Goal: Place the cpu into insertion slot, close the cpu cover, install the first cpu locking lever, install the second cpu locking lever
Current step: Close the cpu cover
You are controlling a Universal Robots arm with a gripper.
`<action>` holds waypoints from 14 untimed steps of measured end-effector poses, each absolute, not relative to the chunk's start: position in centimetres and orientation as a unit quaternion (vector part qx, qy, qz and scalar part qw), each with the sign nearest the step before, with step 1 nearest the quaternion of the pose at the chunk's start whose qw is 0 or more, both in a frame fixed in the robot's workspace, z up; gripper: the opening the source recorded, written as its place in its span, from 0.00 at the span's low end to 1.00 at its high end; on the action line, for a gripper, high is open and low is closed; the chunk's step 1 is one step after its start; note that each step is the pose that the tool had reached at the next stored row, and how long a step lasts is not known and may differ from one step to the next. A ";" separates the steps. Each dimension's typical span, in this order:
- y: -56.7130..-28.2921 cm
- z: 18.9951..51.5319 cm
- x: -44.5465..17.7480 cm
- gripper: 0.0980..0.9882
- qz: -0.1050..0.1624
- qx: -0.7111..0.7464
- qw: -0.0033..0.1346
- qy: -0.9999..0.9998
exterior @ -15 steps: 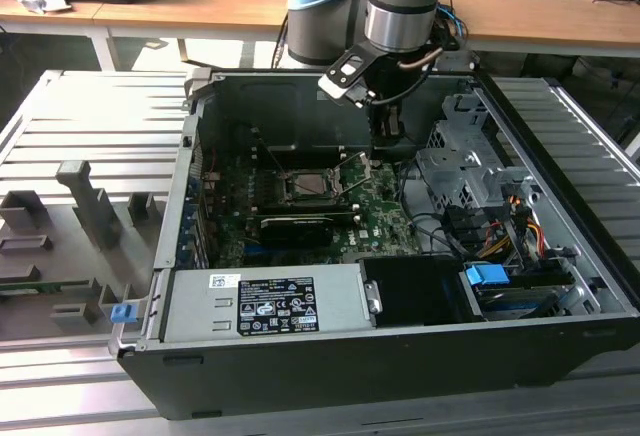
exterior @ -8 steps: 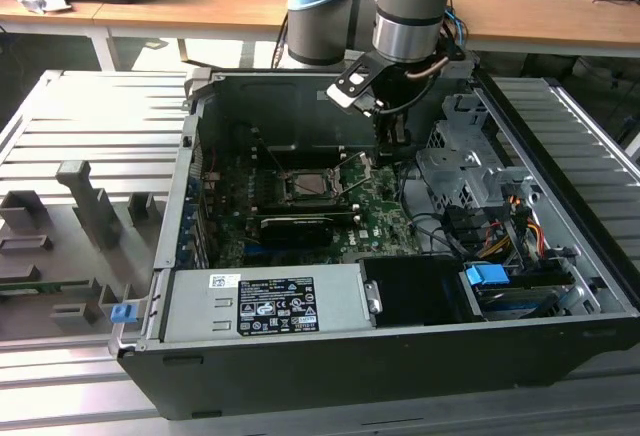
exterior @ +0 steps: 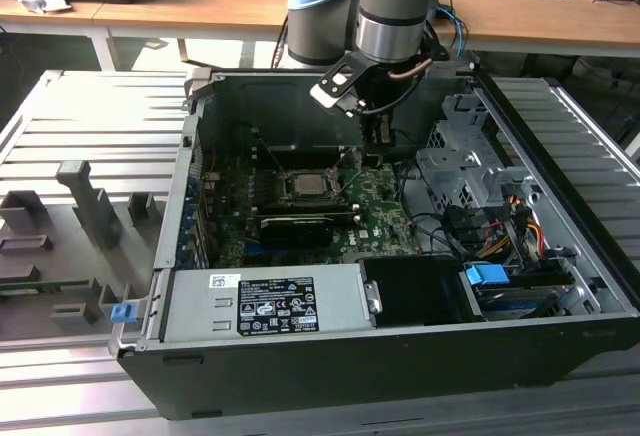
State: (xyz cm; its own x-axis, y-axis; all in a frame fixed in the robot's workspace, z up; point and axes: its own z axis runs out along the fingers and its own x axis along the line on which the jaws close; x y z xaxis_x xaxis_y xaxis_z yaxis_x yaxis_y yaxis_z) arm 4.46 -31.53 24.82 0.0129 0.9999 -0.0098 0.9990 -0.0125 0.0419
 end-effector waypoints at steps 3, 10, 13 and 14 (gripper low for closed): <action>-31.5 24.8 4.3 0.01 0.012 0.711 0.018 0.702; -31.5 24.8 3.1 0.01 0.012 0.711 0.018 0.702; -31.5 24.8 2.5 0.01 0.012 0.711 0.018 0.702; -31.5 24.8 2.4 0.01 0.012 0.711 0.018 0.702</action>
State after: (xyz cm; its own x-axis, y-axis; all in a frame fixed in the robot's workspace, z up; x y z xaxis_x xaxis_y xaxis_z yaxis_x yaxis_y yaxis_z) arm 2.38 -31.53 24.81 0.0129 0.9999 -0.0075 0.9990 -0.0126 0.0419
